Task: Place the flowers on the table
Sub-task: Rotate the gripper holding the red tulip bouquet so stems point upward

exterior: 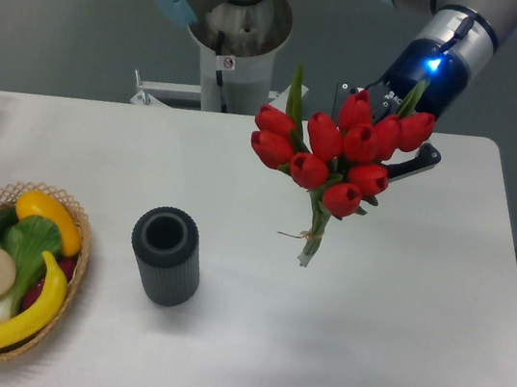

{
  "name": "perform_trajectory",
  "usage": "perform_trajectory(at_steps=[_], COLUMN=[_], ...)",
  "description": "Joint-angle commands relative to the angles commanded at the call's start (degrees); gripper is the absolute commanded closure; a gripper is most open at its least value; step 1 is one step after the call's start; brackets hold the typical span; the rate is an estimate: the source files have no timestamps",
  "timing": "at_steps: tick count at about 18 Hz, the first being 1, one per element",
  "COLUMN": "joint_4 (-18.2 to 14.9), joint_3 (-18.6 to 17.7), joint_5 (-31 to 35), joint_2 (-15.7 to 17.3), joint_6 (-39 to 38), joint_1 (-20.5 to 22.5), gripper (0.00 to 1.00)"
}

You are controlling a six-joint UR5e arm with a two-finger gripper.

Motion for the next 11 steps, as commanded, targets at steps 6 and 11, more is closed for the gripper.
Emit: perform_trajectory(at_steps=[6, 11], joint_4=[0.2, -0.4], joint_3=[-0.4, -0.6], joint_5=[10.4, 25.7], joint_2=[2.0, 4.6], joint_6=[-0.5, -0.6], joint_1=[-0.1, -0.4], gripper=[0.70, 0.70])
